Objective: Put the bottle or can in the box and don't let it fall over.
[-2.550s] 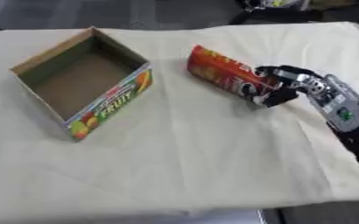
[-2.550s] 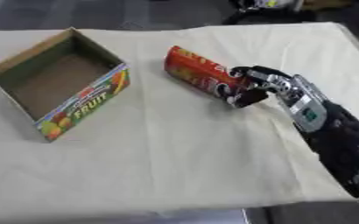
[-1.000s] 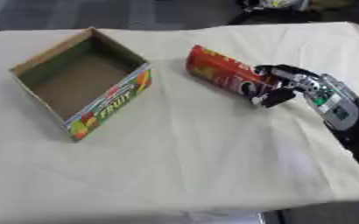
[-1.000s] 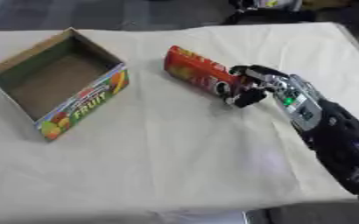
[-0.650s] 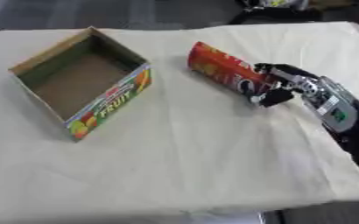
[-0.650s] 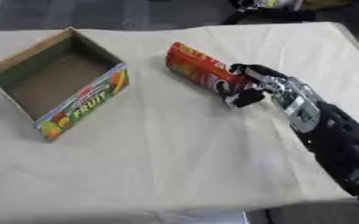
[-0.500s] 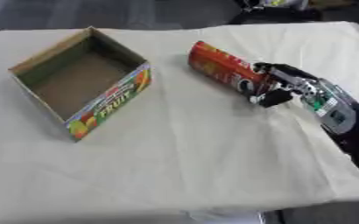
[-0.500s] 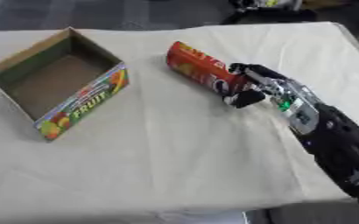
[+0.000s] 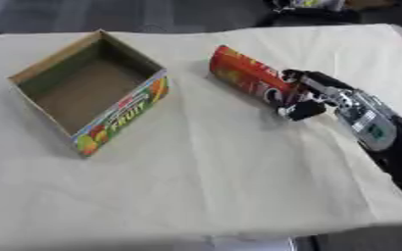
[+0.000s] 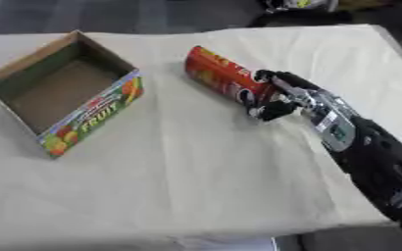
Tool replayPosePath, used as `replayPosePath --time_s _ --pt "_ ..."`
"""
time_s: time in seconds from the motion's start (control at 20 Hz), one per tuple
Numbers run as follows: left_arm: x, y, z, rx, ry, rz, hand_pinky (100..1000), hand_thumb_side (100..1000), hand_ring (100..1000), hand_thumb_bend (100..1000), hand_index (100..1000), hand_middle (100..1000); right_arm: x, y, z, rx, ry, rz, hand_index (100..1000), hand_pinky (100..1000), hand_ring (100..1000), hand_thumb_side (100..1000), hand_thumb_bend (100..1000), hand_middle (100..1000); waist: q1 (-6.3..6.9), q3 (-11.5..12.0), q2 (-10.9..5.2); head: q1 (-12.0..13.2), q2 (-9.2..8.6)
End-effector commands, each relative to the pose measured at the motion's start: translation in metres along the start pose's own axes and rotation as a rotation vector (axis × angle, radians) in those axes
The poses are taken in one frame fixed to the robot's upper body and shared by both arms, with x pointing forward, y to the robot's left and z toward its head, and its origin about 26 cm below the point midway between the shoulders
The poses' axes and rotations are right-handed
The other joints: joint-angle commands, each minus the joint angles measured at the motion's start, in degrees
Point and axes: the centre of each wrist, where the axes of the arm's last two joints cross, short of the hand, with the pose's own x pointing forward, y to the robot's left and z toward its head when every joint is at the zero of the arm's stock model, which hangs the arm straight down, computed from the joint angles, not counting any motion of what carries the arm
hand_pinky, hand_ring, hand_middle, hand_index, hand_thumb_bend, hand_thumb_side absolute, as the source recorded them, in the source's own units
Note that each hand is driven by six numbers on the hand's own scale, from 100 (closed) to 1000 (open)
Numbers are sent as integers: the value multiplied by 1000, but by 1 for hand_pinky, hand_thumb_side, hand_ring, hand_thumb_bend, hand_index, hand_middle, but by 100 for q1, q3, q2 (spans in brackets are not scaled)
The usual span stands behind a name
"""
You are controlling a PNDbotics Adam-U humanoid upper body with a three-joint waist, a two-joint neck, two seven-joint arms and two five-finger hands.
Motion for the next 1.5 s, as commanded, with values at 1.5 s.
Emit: replayPosePath --time_s 1.5 --pt "12 12 -4 32 -52 -18 462 668 866 314 703 929 60 -72 1 -220 -224 17 361 100 663 100 143 429 38 3 -123 -7 -11"
